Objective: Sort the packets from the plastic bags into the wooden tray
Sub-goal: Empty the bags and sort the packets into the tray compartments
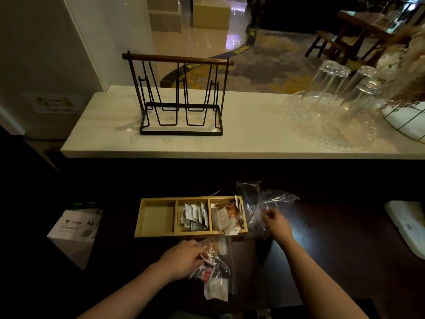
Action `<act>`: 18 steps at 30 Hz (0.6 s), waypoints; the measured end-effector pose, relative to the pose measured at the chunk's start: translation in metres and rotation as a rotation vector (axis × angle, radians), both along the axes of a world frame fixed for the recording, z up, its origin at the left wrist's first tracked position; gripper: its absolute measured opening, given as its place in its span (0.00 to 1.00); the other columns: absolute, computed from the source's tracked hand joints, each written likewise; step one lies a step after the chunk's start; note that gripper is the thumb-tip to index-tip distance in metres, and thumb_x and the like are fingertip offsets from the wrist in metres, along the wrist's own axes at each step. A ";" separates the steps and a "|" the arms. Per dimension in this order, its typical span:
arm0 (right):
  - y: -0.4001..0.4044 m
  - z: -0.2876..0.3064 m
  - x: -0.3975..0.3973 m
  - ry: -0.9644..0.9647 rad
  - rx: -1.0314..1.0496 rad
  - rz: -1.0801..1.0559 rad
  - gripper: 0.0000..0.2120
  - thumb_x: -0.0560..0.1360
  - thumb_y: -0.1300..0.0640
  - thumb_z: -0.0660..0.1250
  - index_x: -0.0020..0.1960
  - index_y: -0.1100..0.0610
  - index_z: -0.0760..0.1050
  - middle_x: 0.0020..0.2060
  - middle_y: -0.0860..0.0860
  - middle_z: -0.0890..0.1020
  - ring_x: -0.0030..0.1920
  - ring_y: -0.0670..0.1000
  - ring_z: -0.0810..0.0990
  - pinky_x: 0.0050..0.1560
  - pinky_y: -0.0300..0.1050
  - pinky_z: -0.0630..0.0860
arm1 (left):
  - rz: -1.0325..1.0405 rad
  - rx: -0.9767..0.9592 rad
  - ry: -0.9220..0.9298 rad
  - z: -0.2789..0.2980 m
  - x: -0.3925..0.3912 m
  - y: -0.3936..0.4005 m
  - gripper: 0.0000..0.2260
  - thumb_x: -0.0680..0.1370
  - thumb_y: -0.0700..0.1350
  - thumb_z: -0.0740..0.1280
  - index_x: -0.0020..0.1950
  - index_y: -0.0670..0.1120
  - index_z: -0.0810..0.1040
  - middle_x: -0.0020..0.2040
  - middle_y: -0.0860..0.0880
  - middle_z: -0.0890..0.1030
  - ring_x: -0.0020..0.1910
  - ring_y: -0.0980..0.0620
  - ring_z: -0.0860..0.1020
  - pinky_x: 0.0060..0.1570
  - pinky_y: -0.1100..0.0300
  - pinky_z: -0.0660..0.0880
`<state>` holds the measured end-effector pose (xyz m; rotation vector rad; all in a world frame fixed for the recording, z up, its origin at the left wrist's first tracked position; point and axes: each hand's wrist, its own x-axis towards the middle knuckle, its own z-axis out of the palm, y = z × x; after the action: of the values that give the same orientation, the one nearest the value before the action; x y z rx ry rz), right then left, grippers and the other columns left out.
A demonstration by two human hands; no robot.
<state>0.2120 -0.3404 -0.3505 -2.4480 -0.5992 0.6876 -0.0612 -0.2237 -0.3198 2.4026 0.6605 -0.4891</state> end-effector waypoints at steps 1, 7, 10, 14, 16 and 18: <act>-0.001 0.001 -0.002 -0.063 -0.053 0.004 0.15 0.78 0.52 0.62 0.60 0.59 0.74 0.55 0.58 0.80 0.52 0.58 0.79 0.46 0.45 0.71 | -0.010 0.017 0.003 -0.003 -0.002 0.000 0.15 0.79 0.53 0.59 0.65 0.57 0.72 0.64 0.52 0.72 0.61 0.52 0.68 0.59 0.54 0.71; -0.001 0.035 -0.042 -0.481 0.232 -0.088 0.11 0.76 0.55 0.64 0.56 0.59 0.73 0.48 0.53 0.75 0.45 0.53 0.77 0.43 0.46 0.74 | 0.025 0.016 -0.057 -0.011 -0.009 0.000 0.13 0.78 0.53 0.60 0.62 0.56 0.74 0.65 0.56 0.71 0.61 0.55 0.66 0.58 0.56 0.70; -0.007 0.034 -0.077 -0.414 0.237 0.150 0.03 0.77 0.58 0.64 0.50 0.56 0.74 0.44 0.47 0.73 0.41 0.46 0.74 0.38 0.33 0.67 | 0.051 0.006 -0.085 -0.010 -0.012 0.000 0.12 0.78 0.51 0.61 0.61 0.56 0.75 0.66 0.56 0.71 0.61 0.55 0.66 0.59 0.57 0.70; -0.018 0.023 -0.114 0.263 0.065 0.379 0.07 0.78 0.49 0.62 0.49 0.50 0.75 0.44 0.47 0.81 0.43 0.43 0.81 0.44 0.38 0.78 | 0.071 -0.015 -0.105 -0.010 -0.018 0.001 0.12 0.78 0.49 0.62 0.60 0.54 0.76 0.66 0.56 0.71 0.62 0.56 0.66 0.60 0.58 0.68; -0.018 0.022 -0.125 0.363 0.048 0.402 0.01 0.75 0.53 0.67 0.44 0.48 0.77 0.43 0.48 0.83 0.43 0.43 0.81 0.44 0.36 0.78 | 0.091 -0.017 -0.120 -0.008 -0.019 -0.001 0.11 0.78 0.49 0.62 0.60 0.54 0.76 0.65 0.56 0.72 0.63 0.56 0.67 0.62 0.59 0.68; -0.012 0.022 -0.130 0.295 0.061 0.409 0.09 0.73 0.58 0.70 0.39 0.45 0.76 0.39 0.46 0.82 0.41 0.41 0.80 0.45 0.36 0.78 | 0.152 -0.044 -0.159 -0.003 -0.017 -0.003 0.10 0.78 0.49 0.61 0.57 0.53 0.78 0.59 0.55 0.74 0.60 0.57 0.70 0.60 0.59 0.70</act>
<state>0.0818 -0.3519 -0.3283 -2.1273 -0.9927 1.1479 -0.0781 -0.2268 -0.3228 2.2995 0.7461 -0.2440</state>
